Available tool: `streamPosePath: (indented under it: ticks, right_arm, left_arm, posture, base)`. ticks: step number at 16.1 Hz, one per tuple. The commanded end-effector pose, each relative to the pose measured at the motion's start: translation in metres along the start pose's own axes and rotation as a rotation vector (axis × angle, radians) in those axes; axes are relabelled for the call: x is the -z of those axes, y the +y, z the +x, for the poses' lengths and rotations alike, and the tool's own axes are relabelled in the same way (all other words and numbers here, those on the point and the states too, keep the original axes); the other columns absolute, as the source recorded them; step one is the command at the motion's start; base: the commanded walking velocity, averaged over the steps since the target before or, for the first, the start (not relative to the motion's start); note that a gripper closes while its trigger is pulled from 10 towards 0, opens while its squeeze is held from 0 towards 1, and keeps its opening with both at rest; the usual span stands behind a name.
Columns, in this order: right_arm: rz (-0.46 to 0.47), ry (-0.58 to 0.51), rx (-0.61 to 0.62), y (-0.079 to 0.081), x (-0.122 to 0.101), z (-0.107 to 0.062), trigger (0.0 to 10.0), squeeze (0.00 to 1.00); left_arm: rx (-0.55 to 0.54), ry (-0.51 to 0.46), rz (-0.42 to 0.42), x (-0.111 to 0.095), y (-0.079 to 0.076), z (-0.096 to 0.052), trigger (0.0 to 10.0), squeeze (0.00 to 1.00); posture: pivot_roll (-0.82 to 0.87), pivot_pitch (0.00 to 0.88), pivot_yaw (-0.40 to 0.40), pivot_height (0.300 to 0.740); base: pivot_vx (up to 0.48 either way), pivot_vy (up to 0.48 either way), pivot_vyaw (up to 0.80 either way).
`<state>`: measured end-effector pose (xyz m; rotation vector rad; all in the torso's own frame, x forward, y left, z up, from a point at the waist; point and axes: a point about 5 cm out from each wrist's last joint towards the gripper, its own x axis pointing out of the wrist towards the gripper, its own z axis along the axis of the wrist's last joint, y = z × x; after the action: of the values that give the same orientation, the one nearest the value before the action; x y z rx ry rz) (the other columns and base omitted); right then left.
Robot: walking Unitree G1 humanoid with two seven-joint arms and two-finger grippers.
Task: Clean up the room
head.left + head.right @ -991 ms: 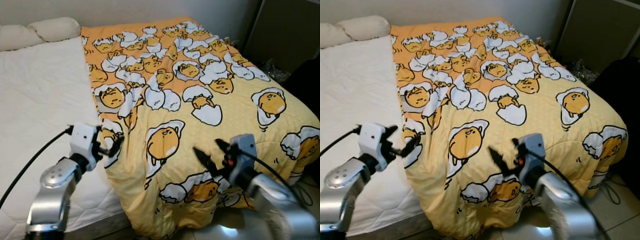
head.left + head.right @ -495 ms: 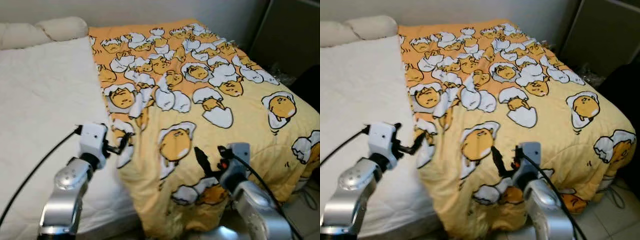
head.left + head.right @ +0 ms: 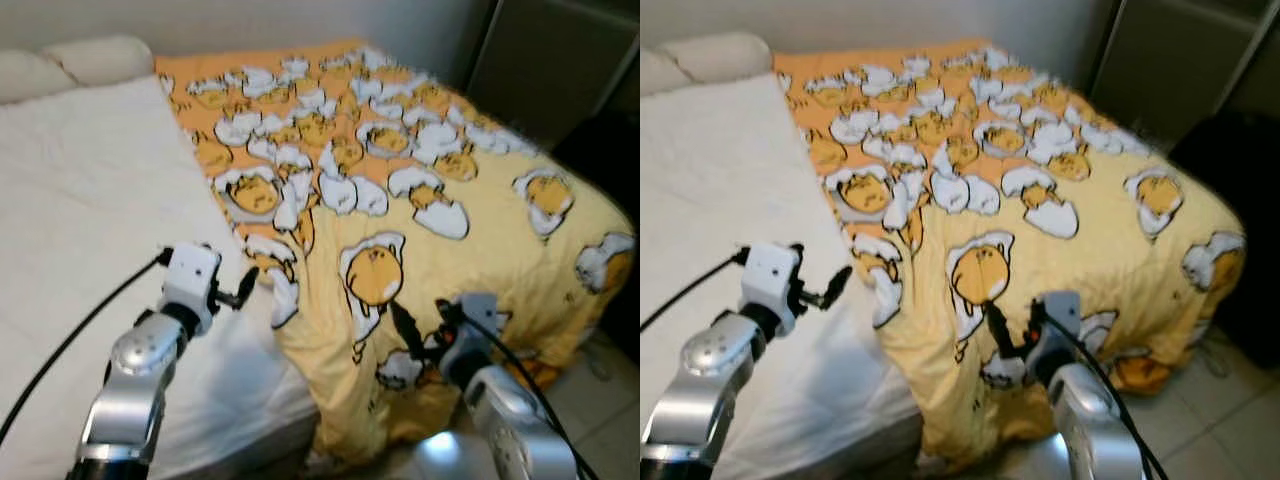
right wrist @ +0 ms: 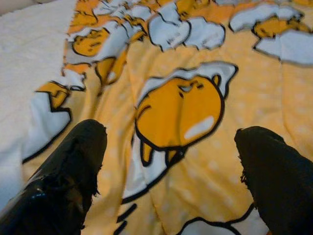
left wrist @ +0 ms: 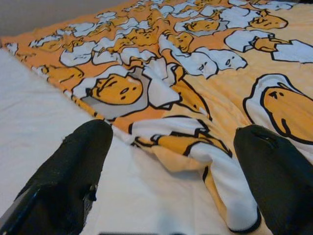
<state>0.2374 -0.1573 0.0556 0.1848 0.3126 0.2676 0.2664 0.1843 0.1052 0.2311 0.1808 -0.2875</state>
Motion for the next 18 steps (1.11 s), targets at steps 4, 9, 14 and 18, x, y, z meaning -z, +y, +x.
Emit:
streamPosePath:
  ticks: [4, 9, 14, 18]
  right_arm:
    - [-0.025, -0.016, 0.029, -0.015, -0.004, 0.001, 10.0, 0.0]
    - [-0.096, 0.002, -0.005, -0.026, -0.015, 0.001, 10.0, 0.0]
    - [-0.187, 0.028, -0.095, -0.027, -0.031, 0.002, 10.0, 0.0]
    - [-0.232, 0.048, -0.186, -0.014, -0.045, -0.009, 10.0, 0.0]
  left_arm:
    - [-0.028, 0.018, -0.049, 0.004, -0.004, 0.002, 10.0, 0.0]
    - [-0.091, 0.173, -0.082, 0.022, 0.014, 0.026, 10.0, 0.0]
    - [0.251, 0.147, -0.039, 0.004, -0.032, 0.078, 10.0, 0.0]
    - [0.481, 0.285, 0.065, 0.027, -0.092, 0.092, 10.0, 0.0]
  posture:
    - [0.03, 0.0, 0.002, 0.74]
    - [0.01, 0.0, -0.011, 0.74]
    - [-0.04, 0.0, -0.01, 0.74]
    - [-0.14, 0.0, 0.016, 0.74]
  base:
    - [0.0, -0.24, 0.0]
    - [0.0, 0.0, 0.0]
    - [0.0, 0.0, 0.0]
    - [0.0, 0.0, 0.0]
